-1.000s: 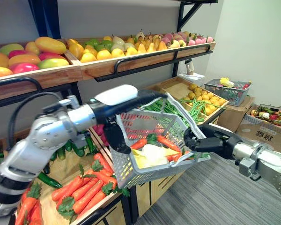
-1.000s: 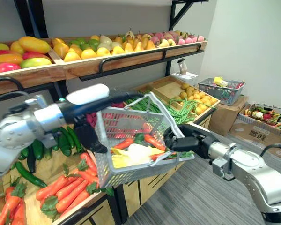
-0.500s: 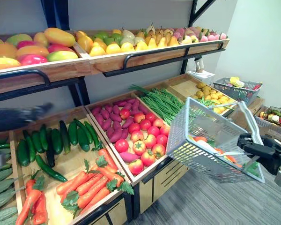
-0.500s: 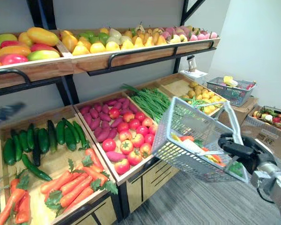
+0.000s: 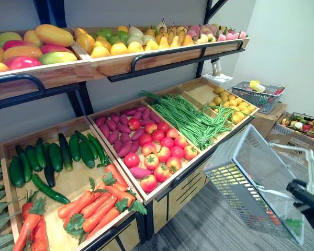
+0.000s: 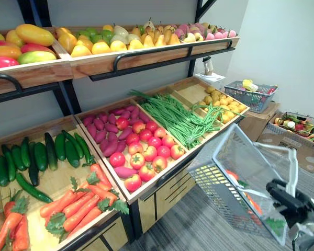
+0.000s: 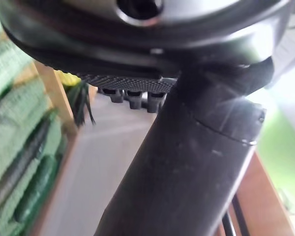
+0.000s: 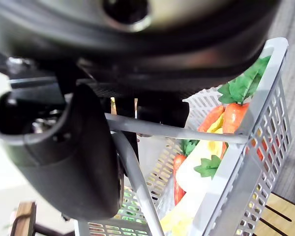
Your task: Pick vegetable in the basket
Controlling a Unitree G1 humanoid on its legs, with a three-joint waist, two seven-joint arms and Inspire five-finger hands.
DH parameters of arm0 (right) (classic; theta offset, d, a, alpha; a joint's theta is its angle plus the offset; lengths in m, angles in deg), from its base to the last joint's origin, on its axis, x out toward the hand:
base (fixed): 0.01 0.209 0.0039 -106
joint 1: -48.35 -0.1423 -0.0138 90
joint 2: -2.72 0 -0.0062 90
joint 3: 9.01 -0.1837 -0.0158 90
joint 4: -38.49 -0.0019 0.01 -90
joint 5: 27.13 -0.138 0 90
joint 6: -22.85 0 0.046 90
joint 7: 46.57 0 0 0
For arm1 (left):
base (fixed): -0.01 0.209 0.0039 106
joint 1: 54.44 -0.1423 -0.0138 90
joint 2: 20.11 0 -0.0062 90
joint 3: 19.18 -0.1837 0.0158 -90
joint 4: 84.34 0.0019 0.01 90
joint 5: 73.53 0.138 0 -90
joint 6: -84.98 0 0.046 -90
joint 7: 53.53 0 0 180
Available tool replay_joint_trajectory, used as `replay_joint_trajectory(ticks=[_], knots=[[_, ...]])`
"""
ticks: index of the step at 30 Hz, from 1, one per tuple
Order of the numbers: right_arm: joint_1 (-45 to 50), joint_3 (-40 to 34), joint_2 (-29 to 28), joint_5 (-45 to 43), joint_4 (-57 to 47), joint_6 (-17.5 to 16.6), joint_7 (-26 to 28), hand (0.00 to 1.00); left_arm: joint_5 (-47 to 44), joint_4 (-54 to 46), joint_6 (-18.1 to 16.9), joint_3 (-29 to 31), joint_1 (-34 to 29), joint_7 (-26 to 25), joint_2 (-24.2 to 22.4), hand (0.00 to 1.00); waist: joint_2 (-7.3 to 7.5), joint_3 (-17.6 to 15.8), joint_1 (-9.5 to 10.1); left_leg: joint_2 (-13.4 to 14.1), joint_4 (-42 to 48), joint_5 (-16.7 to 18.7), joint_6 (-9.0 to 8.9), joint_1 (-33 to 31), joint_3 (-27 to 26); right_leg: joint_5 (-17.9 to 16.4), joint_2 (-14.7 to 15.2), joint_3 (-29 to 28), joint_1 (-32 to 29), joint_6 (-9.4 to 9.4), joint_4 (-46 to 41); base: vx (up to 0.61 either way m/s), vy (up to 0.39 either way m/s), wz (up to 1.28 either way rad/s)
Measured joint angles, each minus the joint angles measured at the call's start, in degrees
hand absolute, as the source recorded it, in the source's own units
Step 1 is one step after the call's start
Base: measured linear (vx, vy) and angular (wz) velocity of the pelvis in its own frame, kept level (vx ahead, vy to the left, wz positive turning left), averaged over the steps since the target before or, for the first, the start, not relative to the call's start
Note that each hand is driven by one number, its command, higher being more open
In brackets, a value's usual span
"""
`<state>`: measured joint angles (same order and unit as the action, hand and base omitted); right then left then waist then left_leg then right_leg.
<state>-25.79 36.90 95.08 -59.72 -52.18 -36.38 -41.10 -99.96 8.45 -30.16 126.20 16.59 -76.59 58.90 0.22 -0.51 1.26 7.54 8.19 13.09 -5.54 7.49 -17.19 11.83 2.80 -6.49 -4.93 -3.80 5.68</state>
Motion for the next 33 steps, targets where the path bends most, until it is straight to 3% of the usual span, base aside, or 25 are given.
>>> replay_joint_trajectory(ticks=[4,7,10,13,16,18,21,24,30,33], knots=[[2.75,2.67,-8.97,-0.87,2.5,-2.51,-11.65,0.0,2.5,2.17,-0.11,-3.29,-0.36,-5.37,-6.74,1.0,-0.39,-0.32,0.83,0.22,0.22,-0.02,0.02,0.09,1.98,-0.59,0.37,2.28,1.35,-0.11,0.13,-0.02,0.013,0.25],[3.18,4.01,-12.3,-1.07,7.94,-3.77,-17.27,0.0,2.24,5.59,0.15,-5.28,-0.5,-7.12,-8.7,1.0,-0.55,-0.48,1.78,0.26,0.3,-0.07,0.11,-0.1,3.88,-1.42,0.85,4.49,2.39,0.0,0.21,-0.02,0.011,0.36],[3.66,5.29,-14.34,-1.27,13.96,-6.05,-19.87,0.0,1.87,8.98,0.25,-5.27,-0.5,-8.63,-9.55,1.0,-1.01,-0.59,2.36,0.25,0.28,-0.18,0.29,-0.49,5.94,-2.1,1.32,6.79,3.29,-0.13,0.2,0.01,0.006,0.43],[3.67,5.75,-15.9,-1.64,22.75,-9.81,-19.9,0.0,-5.65,15.29,-0.41,-3.98,-0.28,-8.6,-9.64,1.0,-1.73,-0.46,3.74,0.24,-0.1,-0.36,0.55,-0.61,8.27,-2.92,1.65,9.16,4.33,-0.52,0.2,0.04,0.001,0.41],[1.92,6.03,-15.28,-4.74,31.55,-16.24,-19.94,0.0,-14.27,26.02,-1.53,-2.1,0.03,-5.17,-9.72,1.0,-1.88,-0.29,4.14,-0.14,-1.25,-0.95,0.7,-0.46,10.84,-3.81,2.34,12.04,5.68,-1.08,0.22,0.05,0.01,0.49],[-1.51,5.71,-14.45,-11.09,43.66,-20.48,-19.56,0.0,-23.58,38.67,-0.86,-0.05,0.11,-0.65,-9.66,1.0,-1.85,-0.17,4.79,-0.21,-2.57,-1.43,0.5,0.29,12.26,-4.35,2.42,13.26,6.38,-1.52,0.25,0.08,0.024,0.32],[-6.03,5.32,-15.15,-14.88,55.28,-22.47,-17.26,0.0,-30.7,53.67,1.46,1.29,0.03,2.35,-9.82,1.0,-1.84,-0.23,4.83,-0.52,-3.64,-1.86,0.54,0.83,13.5,-4.8,2.73,14.18,7.0,-1.96,0.28,0.08,0.018,0.19],[-8.78,7.75,-16.24,-14.9,61.47,-22.16,-14.52,0.0,-32.64,60.79,3.76,0.32,0.12,5.15,-9.83,1.0,-1.85,-0.35,4.87,-1.07,-4.17,-2.15,0.78,1.41,13.92,-4.95,3.23,14.38,7.2,-2.17,0.29,0.03,0.03,0.09],[-9.99,12.13,-14.55,-10.09,65.17,-23.09,-14.04,0.0,-28.63,61.11,6.95,-12.6,0.91,14.57,-8.58,1.0,-2.19,-1.44,4.12,-2.02,-4.32,-2.25,0.99,1.78,14.39,-4.96,4.14,14.61,8.0,-2.29,0.32,-0.01,0.035,0.03],[-10.18,15.05,-13.69,-7.14,65.86,-23.15,-11.99,0.0,-24.61,61.03,8.22,-21.9,3.08,19.19,-7.77,1.0,-1.87,-2.42,2.98,-1.91,-4.2,-2.25,0.97,1.77,14.38,-4.9,4.01,14.52,7.98,-2.34,0.32,-0.02,0.0,-0.01]])
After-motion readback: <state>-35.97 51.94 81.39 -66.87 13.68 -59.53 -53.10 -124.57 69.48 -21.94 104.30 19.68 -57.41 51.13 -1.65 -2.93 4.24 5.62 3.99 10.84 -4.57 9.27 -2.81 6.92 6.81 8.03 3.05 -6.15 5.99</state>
